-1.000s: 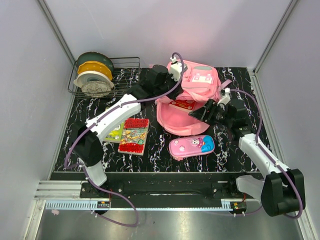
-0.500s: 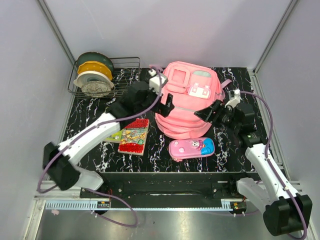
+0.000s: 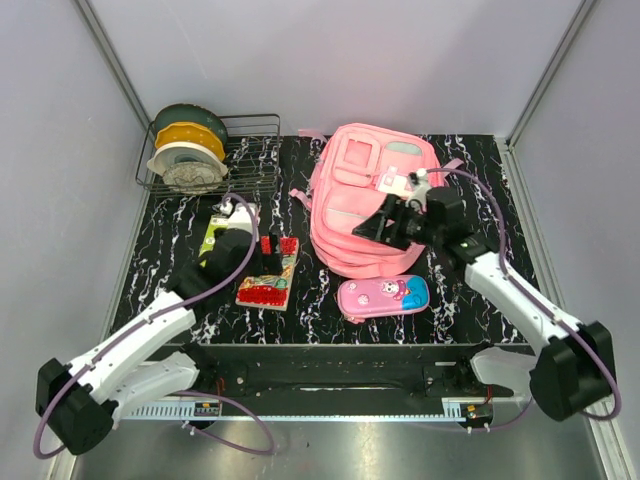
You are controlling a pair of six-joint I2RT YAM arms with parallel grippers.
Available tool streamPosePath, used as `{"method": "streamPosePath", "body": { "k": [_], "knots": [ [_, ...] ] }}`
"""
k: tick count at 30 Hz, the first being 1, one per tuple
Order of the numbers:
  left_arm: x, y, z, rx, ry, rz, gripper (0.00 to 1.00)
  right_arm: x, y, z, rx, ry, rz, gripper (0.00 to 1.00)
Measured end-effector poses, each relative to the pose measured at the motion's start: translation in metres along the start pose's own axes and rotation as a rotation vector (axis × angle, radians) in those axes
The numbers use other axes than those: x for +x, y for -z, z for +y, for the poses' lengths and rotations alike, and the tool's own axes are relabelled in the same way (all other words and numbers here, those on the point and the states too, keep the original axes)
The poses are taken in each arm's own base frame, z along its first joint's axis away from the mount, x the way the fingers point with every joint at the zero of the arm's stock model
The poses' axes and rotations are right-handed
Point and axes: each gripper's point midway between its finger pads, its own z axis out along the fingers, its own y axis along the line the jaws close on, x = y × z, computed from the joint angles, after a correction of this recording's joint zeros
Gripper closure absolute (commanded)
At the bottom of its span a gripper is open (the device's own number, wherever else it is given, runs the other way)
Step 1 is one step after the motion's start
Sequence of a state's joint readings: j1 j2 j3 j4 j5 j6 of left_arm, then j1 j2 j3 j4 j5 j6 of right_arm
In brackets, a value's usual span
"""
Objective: Pack the student bag
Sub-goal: Pick up the book from the center of the board.
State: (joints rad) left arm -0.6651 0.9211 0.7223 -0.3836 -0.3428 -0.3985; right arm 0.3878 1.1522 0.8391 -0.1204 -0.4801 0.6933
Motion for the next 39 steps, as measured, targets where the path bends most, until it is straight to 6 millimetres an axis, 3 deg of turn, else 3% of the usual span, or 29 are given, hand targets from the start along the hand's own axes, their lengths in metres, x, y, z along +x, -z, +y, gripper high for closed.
{"method": "streamPosePath", "body": {
  "k": [7,12,15,20,27,34,39],
  "knots": [
    [0.026,0.007,0.036,-0.122,0.159,0.053,0.01,0.024,-0.045,0.007,0.016,0.000,0.133,0.23],
    [0.034,0.014,0.063,-0.179,0.286,0.053,0.01,0.057,-0.070,0.009,0.028,-0.002,0.239,0.23],
    [0.048,0.013,0.065,-0.168,0.329,0.075,0.01,0.074,-0.080,0.006,0.045,-0.015,0.289,0.23],
    [0.093,0.004,0.065,-0.159,0.376,0.191,0.01,0.094,-0.098,0.007,0.062,-0.023,0.345,0.24],
    [0.120,-0.012,0.055,-0.114,0.427,0.269,0.01,0.119,-0.123,0.003,0.084,-0.041,0.417,0.24],
    [0.112,-0.032,0.047,-0.081,0.426,0.273,0.01,0.137,-0.137,0.000,0.091,-0.051,0.469,0.24],
    [0.108,-0.026,0.056,-0.116,0.396,0.250,0.01,0.142,-0.144,-0.001,0.094,-0.055,0.481,0.24]
  ]
}}
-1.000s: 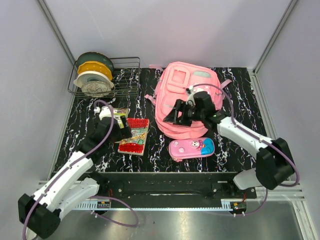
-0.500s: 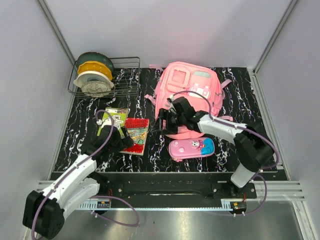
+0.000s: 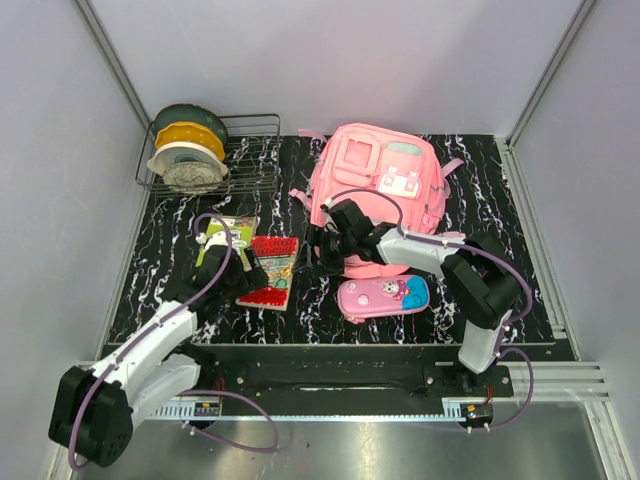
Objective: Pack the student bag
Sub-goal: Pick up the book from the center of the board.
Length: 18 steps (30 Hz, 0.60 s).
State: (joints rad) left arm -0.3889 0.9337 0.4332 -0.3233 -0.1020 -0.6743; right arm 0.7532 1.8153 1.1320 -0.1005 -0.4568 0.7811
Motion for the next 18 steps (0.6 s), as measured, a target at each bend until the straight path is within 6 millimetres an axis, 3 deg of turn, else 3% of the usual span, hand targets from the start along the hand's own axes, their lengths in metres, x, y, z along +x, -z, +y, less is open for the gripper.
{"method": "streamPosePath", "body": {
  "k": [7,14,18],
  "knots": [
    [-0.009,0.010,0.018,-0.091,0.020,-0.064,0.01,0.003,-0.007,-0.003,0.009,-0.009,0.014,0.24],
    [0.005,-0.003,0.030,-0.158,0.024,0.001,0.01,0.002,-0.018,-0.002,0.011,-0.017,0.025,0.25],
    [0.009,-0.010,0.025,-0.134,0.023,0.018,0.01,0.002,-0.026,-0.002,0.013,-0.026,0.033,0.25]
  ]
}}
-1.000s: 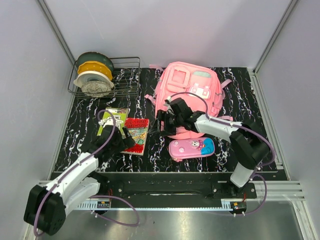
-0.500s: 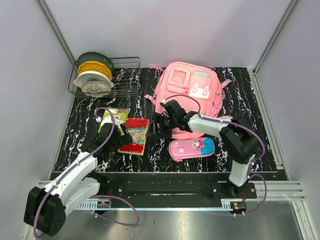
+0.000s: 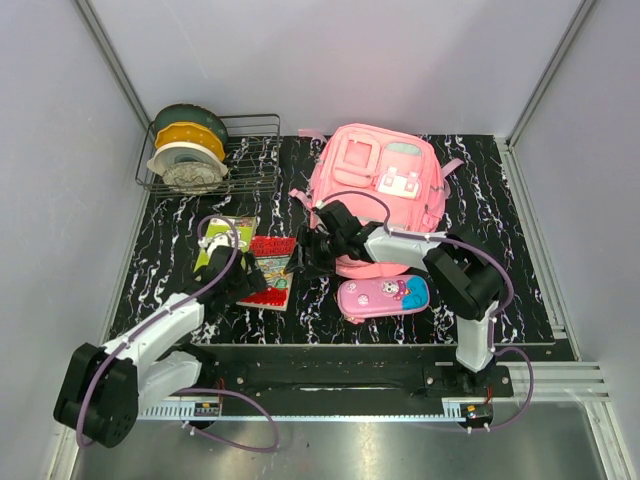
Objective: Pack the student bag
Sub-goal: Pick up the book from the center of the board.
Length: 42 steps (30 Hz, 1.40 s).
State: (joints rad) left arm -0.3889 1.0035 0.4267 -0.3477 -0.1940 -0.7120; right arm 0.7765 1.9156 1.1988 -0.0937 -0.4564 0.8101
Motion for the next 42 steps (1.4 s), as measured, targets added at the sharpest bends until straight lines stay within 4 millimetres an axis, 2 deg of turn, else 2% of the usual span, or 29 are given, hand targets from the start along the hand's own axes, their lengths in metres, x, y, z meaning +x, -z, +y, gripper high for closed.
{"method": "streamPosePath", "body": {
  "k": [6,15,17,22,24,25,26,28,29,32,42],
  "knots": [
    [0.004,-0.009,-0.014,0.076,-0.008,0.010,0.02,-0.001,-0.014,-0.003,0.018,-0.030,-0.005,0.27],
    [0.003,-0.016,-0.042,0.214,-0.030,0.019,0.20,-0.003,-0.023,-0.012,0.046,-0.079,-0.021,0.33],
    [0.003,-0.018,-0.045,0.229,-0.037,0.020,0.21,-0.004,-0.025,-0.014,0.052,-0.081,-0.024,0.34],
    [0.000,-0.021,-0.045,0.233,-0.046,0.013,0.23,-0.004,-0.028,-0.021,0.072,-0.086,-0.030,0.46],
    [0.000,-0.021,-0.045,0.233,-0.050,0.010,0.21,-0.004,-0.029,-0.024,0.082,-0.087,-0.028,0.50],
    [0.000,-0.021,-0.045,0.233,-0.052,0.010,0.20,-0.004,-0.029,-0.026,0.087,-0.089,-0.029,0.56],
    [0.000,-0.021,-0.044,0.233,-0.053,0.008,0.13,-0.004,-0.030,-0.027,0.091,-0.089,-0.029,0.63],
    [-0.002,-0.022,-0.046,0.238,-0.054,0.002,0.07,-0.004,-0.032,-0.033,0.112,-0.084,-0.032,0.83],
    [-0.003,-0.022,-0.047,0.242,-0.056,-0.004,0.01,-0.004,-0.033,-0.036,0.119,-0.081,-0.035,0.86],
    [-0.007,-0.023,-0.048,0.246,-0.061,-0.019,0.01,-0.006,-0.032,-0.036,0.122,-0.083,-0.042,1.00],
    [-0.004,-0.019,-0.045,0.234,-0.060,-0.009,0.01,-0.009,-0.030,-0.037,0.145,-0.058,-0.070,1.00]
  ]
}}
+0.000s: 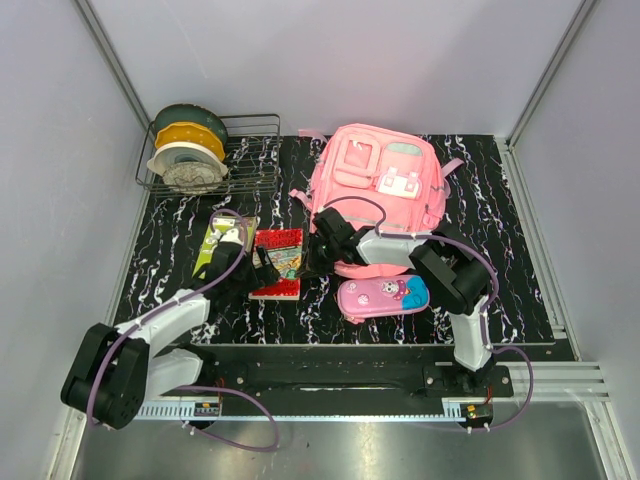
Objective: Pack the student bag
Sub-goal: Pick up the book from the center of the board.
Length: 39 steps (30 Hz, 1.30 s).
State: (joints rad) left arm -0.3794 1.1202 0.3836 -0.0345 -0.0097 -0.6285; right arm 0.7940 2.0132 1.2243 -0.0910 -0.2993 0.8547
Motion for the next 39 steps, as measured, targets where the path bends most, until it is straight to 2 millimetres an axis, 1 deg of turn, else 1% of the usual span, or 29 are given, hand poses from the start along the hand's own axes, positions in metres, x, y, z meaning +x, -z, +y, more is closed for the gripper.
{"method": "streamPosePath", "body": {
  "k": [5,10,13,14,16,18,21,23,27,29,30,31,33,35,37,39],
  "knots": [
    [0.000,-0.003,0.002,-0.019,-0.014,0.013,0.01,0.000,0.000,-0.001,0.002,0.003,-0.001,1.00],
    [-0.011,-0.016,-0.007,-0.002,-0.037,0.025,0.03,-0.001,0.000,-0.002,0.005,0.003,-0.002,1.00],
    [-0.014,-0.020,-0.011,0.030,-0.036,0.009,0.10,-0.003,0.001,-0.005,0.012,-0.005,-0.003,1.00],
    [-0.014,-0.020,-0.012,0.038,-0.036,0.003,0.15,-0.004,0.002,-0.005,0.012,-0.004,-0.003,1.00],
    [-0.014,-0.018,-0.011,0.051,-0.040,-0.007,0.20,-0.004,0.002,-0.005,0.015,-0.002,-0.003,1.00],
    [-0.011,-0.016,-0.010,0.060,-0.040,-0.007,0.35,-0.005,0.003,-0.007,0.020,0.002,-0.002,1.00],
    [-0.006,-0.010,-0.009,0.077,-0.041,-0.011,0.44,-0.006,0.003,-0.008,0.025,0.008,0.000,1.00],
    [-0.006,-0.005,-0.011,0.095,-0.043,-0.026,0.55,-0.006,0.003,-0.008,0.029,0.011,0.003,1.00],
    [-0.013,0.004,-0.016,0.125,-0.046,-0.067,0.56,-0.006,0.003,-0.009,0.035,0.011,0.009,1.00],
    [-0.017,0.007,-0.019,0.138,-0.047,-0.082,0.63,-0.006,0.003,-0.009,0.037,0.010,0.012,1.00],
    [-0.018,0.008,-0.020,0.144,-0.049,-0.087,0.64,-0.006,0.003,-0.010,0.037,0.010,0.012,1.00],
    [-0.019,0.009,-0.021,0.147,-0.050,-0.091,0.64,-0.006,0.003,-0.010,0.038,0.009,0.014,1.00],
    [-0.021,0.009,-0.023,0.154,-0.050,-0.100,0.60,-0.006,0.003,-0.010,0.039,0.009,0.014,1.00],
    [-0.024,0.008,-0.025,0.168,-0.050,-0.118,0.60,-0.006,0.004,-0.010,0.040,0.007,0.015,1.00],
    [-0.027,0.007,-0.028,0.186,-0.048,-0.138,0.65,-0.007,0.004,-0.011,0.044,0.004,0.016,1.00],
    [-0.030,0.004,-0.031,0.209,-0.043,-0.159,0.67,-0.008,0.005,-0.012,0.048,0.000,0.016,1.00]
  ]
}}
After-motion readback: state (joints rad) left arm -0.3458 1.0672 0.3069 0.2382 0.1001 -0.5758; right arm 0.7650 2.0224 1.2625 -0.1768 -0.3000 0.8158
